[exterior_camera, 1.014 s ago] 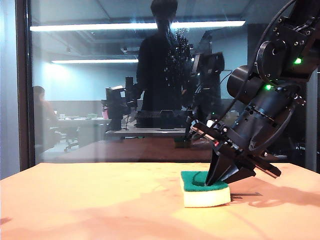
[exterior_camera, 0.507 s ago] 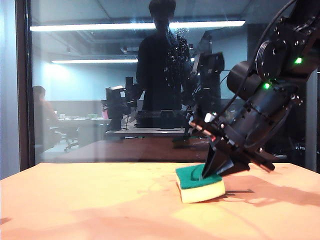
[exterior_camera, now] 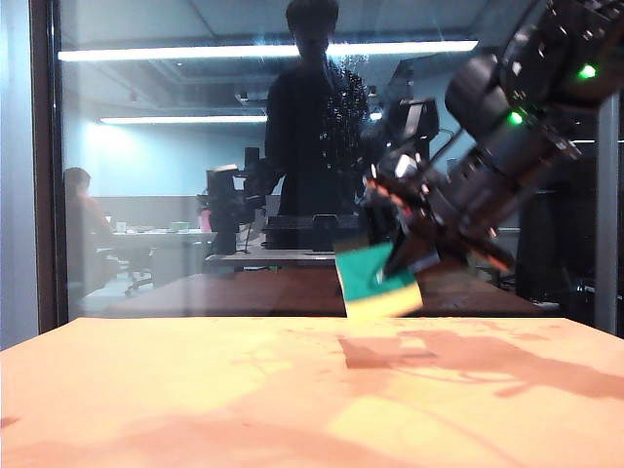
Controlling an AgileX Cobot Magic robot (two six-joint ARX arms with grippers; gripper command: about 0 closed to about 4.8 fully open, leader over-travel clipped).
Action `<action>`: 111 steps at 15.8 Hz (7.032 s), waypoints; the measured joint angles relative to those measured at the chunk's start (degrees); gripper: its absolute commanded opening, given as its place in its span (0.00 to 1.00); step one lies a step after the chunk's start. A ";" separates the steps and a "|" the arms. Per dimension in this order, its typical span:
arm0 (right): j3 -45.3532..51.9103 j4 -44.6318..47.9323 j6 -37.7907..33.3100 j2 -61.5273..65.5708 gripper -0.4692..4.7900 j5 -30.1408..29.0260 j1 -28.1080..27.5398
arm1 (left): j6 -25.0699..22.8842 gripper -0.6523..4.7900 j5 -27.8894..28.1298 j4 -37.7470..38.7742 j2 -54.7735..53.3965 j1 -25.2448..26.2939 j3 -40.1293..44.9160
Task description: Pick up the sponge from the table, wipe the water off the glass, and finally place the sponge back on the table.
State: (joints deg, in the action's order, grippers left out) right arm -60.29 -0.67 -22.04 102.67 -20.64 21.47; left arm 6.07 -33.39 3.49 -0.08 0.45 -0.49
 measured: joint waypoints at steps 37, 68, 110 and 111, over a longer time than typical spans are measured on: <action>-51.56 -3.72 24.11 16.57 0.07 1.40 -7.76 | 0.00 0.16 2.60 -7.13 0.00 0.00 0.02; -58.69 -16.87 28.09 25.35 0.07 -0.52 -8.46 | 0.00 0.16 4.04 -6.88 -0.07 0.02 0.09; -88.08 -30.38 23.63 37.35 0.07 3.32 -3.69 | -0.04 0.16 6.60 -6.67 0.02 0.02 0.13; -87.78 -30.88 23.50 36.79 0.07 3.78 -3.69 | -0.02 0.16 6.60 -6.69 0.02 0.02 0.13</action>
State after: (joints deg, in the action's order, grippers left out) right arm -148.07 -31.55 1.45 139.46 -16.86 17.78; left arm 6.04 -26.79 -3.20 -0.05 0.47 -0.36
